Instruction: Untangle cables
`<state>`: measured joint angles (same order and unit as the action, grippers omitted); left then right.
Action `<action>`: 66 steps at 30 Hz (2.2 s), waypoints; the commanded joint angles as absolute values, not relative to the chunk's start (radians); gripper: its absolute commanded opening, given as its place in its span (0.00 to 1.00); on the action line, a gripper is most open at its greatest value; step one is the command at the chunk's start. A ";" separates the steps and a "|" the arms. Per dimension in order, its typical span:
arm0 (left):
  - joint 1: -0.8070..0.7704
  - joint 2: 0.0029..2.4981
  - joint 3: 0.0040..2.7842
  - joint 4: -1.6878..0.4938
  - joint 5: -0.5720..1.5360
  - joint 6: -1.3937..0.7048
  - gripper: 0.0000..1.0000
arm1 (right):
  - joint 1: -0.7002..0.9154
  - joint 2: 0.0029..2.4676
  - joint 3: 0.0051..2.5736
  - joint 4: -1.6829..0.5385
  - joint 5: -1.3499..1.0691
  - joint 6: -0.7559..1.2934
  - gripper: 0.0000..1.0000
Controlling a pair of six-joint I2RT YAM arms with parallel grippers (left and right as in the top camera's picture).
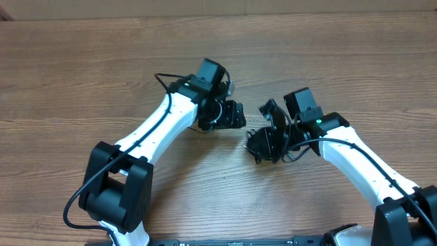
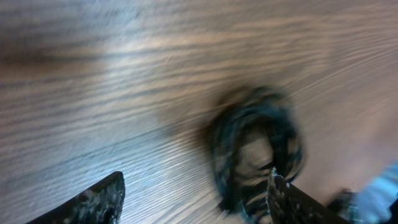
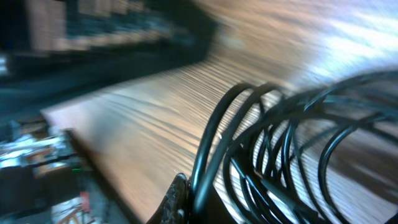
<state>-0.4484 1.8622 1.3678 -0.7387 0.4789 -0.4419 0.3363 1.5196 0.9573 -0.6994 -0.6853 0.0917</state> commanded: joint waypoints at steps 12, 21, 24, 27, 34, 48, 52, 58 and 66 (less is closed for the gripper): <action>-0.344 1.844 1.368 -0.784 0.781 -0.449 0.82 | 0.341 1.513 1.055 -0.671 -0.934 0.077 0.04; -0.353 1.844 1.361 -0.891 0.774 -0.450 0.79 | 0.341 1.513 1.055 -0.495 -0.997 0.132 0.04; -0.352 1.844 1.361 -0.891 0.776 -0.464 0.80 | 0.341 1.513 1.055 -0.426 -0.998 0.185 0.04; -0.352 1.844 1.361 -0.893 0.778 -0.477 0.80 | 0.341 1.513 1.055 -0.388 -0.997 0.211 0.04; -0.353 1.844 1.361 -0.916 0.781 -0.479 0.83 | 0.305 1.513 1.055 -0.303 -0.942 0.294 0.04; -0.407 1.844 1.361 -0.987 0.535 -0.472 0.84 | 0.218 1.513 1.055 -0.444 -0.611 0.575 0.15; -0.423 1.844 1.361 -0.991 0.495 -0.472 0.86 | 0.218 1.513 1.054 -0.692 -0.426 0.575 0.20; -0.463 1.844 1.353 -1.002 0.463 -0.471 0.84 | 0.218 1.513 1.054 -0.929 -0.225 0.575 0.46; -0.546 1.844 1.312 -0.968 0.402 -0.237 0.84 | 0.218 1.513 1.054 -0.989 -0.218 0.575 0.59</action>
<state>-0.5194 1.8622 1.3300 -0.9703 0.4400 -0.3836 0.2176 1.5196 1.0359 -0.9890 -0.2527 0.5747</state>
